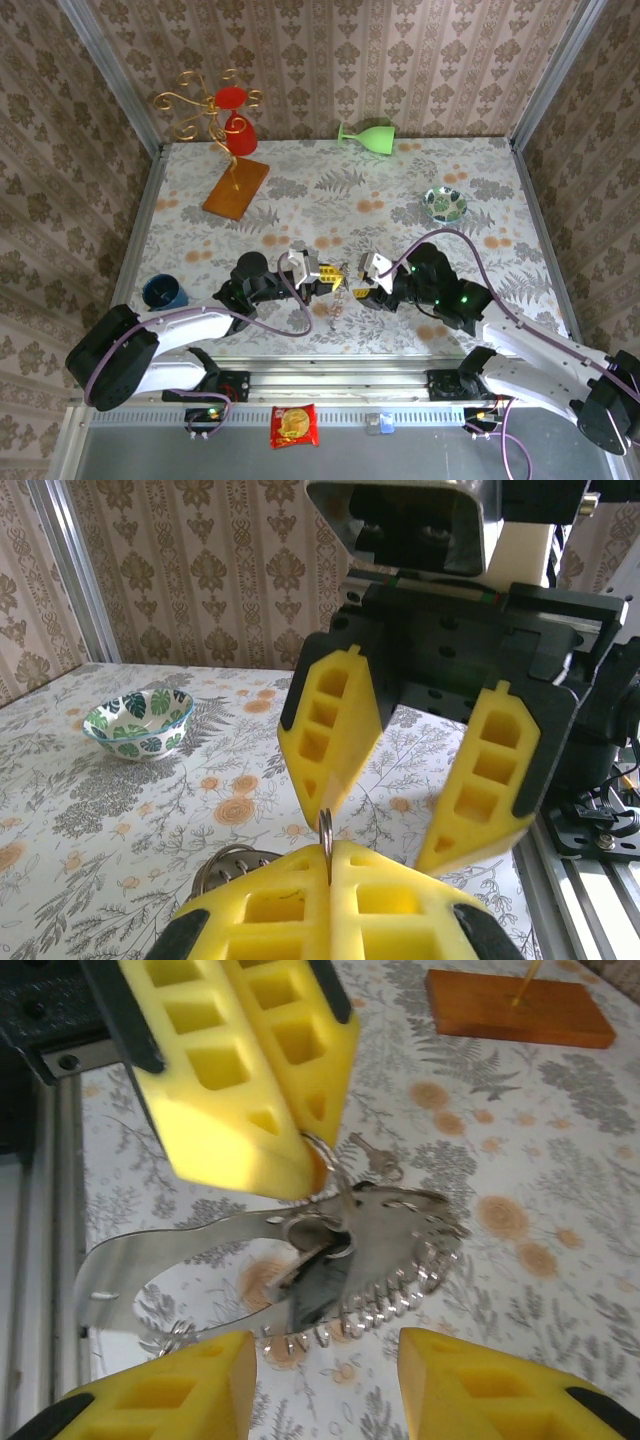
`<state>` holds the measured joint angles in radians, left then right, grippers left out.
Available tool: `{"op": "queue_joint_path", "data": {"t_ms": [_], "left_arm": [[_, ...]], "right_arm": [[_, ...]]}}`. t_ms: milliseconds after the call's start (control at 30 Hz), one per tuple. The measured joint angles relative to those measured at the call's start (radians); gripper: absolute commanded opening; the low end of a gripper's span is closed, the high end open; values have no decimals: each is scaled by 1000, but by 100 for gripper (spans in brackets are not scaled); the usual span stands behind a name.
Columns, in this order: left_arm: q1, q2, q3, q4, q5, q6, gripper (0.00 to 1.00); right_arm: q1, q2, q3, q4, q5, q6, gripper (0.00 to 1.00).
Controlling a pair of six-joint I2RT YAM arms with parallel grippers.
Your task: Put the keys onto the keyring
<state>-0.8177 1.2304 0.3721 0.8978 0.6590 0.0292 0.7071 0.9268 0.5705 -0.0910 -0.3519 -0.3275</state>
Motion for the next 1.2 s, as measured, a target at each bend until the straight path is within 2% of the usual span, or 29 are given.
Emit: {"op": "queue_joint_path", "data": {"t_ms": [267, 633, 900, 1200], "left_arm": [[0, 0, 0, 1, 7, 0, 0], [1, 0, 0, 12, 8, 0, 0], [1, 0, 0, 16, 11, 0, 0], [1, 0, 0, 16, 11, 0, 0]], "right_arm": [[18, 56, -19, 85, -37, 37, 45], [32, 98, -35, 171, 8, 52, 43], [33, 97, -35, 174, 24, 46, 26], [34, 97, -35, 171, 27, 41, 14]]}}
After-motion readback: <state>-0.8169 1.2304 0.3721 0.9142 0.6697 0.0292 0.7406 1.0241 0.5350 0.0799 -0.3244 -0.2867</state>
